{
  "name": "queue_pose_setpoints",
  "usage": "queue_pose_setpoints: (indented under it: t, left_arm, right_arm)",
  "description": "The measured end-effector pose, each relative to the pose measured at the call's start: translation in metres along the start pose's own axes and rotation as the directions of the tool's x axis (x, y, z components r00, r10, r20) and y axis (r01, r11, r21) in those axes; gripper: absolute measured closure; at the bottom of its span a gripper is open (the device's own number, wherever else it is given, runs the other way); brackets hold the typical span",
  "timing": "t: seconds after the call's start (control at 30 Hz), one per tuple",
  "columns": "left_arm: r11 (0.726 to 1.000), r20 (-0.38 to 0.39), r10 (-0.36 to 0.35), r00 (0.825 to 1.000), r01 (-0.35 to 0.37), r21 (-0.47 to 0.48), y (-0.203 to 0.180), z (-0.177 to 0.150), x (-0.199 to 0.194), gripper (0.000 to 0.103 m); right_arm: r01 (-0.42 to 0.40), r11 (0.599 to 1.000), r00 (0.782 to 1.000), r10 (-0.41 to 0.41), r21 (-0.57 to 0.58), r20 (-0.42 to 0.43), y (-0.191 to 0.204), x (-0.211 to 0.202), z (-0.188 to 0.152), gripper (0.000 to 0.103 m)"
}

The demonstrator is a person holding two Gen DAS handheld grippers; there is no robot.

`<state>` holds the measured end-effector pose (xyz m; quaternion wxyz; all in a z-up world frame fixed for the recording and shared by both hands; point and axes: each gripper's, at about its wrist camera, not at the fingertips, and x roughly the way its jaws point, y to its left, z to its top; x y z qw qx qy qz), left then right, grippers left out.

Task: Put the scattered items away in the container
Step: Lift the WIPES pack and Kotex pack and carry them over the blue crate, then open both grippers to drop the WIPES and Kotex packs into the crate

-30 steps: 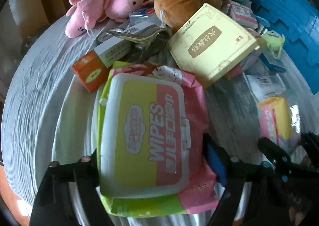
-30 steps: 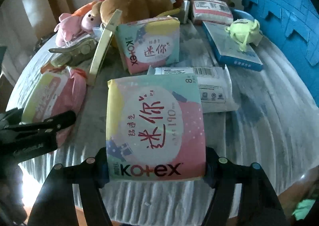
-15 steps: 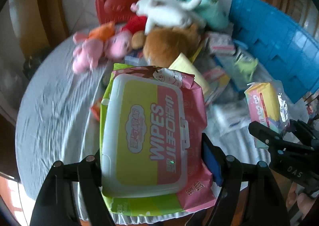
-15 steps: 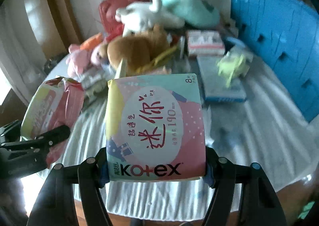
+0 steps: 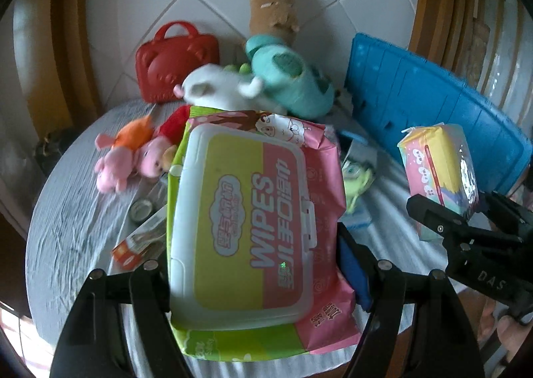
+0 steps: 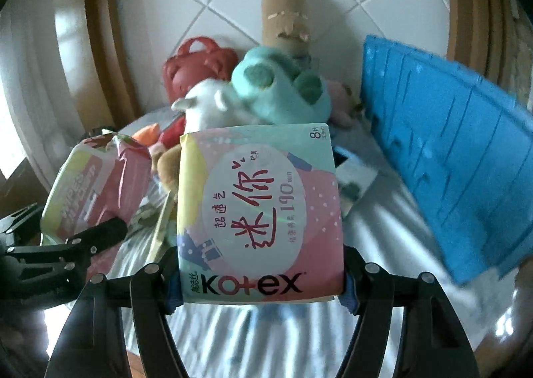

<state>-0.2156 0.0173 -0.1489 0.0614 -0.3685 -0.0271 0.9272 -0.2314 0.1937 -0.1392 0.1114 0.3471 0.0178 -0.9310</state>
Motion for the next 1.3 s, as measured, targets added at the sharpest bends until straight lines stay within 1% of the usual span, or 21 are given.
queue_pose_setpoints:
  t: [0.13, 0.23, 0.37, 0.5, 0.63, 0.77, 0.83, 0.9, 1.03, 1.17, 1.3]
  left_arm:
    - [1.0, 0.016, 0.0, 1.0, 0.0, 0.008, -0.022, 0.017, 0.006, 0.028]
    - [0.999, 0.028, -0.016, 0.999, 0.015, 0.039, -0.037, 0.036, 0.017, 0.028]
    - [0.995, 0.062, -0.067, 0.996, 0.062, 0.081, -0.06, 0.068, 0.028, 0.028]
    - [0.982, 0.107, -0.129, 0.986, 0.112, 0.149, -0.097, 0.103, 0.034, 0.028]
    - [0.965, 0.137, -0.192, 0.972, 0.161, 0.209, -0.146, 0.134, 0.039, 0.028]
    - [0.943, 0.174, -0.253, 0.952, 0.202, 0.264, -0.211, 0.162, 0.045, 0.028]
    - [0.933, 0.192, -0.278, 0.941, 0.218, 0.285, -0.247, 0.176, 0.049, 0.028]
    - [0.926, 0.204, -0.302, 0.931, 0.236, 0.295, -0.285, 0.188, 0.054, 0.028]
    - [0.908, 0.179, -0.341, 0.923, 0.274, 0.316, -0.357, 0.209, 0.068, 0.028]
    - [0.895, 0.122, -0.349, 0.929, 0.291, 0.339, -0.408, 0.22, 0.088, 0.028]
    - [0.887, 0.069, -0.337, 0.939, 0.292, 0.357, -0.438, 0.218, 0.108, 0.027]
  right_arm:
    - [-0.002, 1.0, 1.0, 0.002, -0.004, 0.03, -0.024, -0.005, 0.018, 0.033]
    - [0.015, 1.0, 0.998, -0.015, 0.013, 0.056, -0.045, -0.006, 0.032, 0.033]
    - [0.043, 0.997, 0.994, -0.05, 0.064, 0.097, -0.076, -0.012, 0.055, 0.033]
    - [0.114, 0.99, 0.979, -0.126, 0.084, 0.16, -0.112, -0.035, 0.081, 0.033]
    - [0.177, 0.979, 0.957, -0.196, 0.103, 0.214, -0.153, -0.059, 0.102, 0.033]
    - [0.237, 0.963, 0.927, -0.265, 0.132, 0.266, -0.214, -0.082, 0.12, 0.033]
    - [0.253, 0.957, 0.916, -0.284, 0.143, 0.282, -0.243, -0.09, 0.125, 0.033]
    - [0.258, 0.954, 0.918, -0.291, 0.15, 0.271, -0.267, -0.089, 0.124, 0.033]
    - [0.267, 0.95, 0.922, -0.301, 0.163, 0.245, -0.315, -0.086, 0.122, 0.033]
    - [0.276, 0.945, 0.925, -0.311, 0.176, 0.218, -0.363, -0.084, 0.119, 0.033]
    - [0.286, 0.94, 0.928, -0.321, 0.189, 0.191, -0.411, -0.081, 0.117, 0.033]
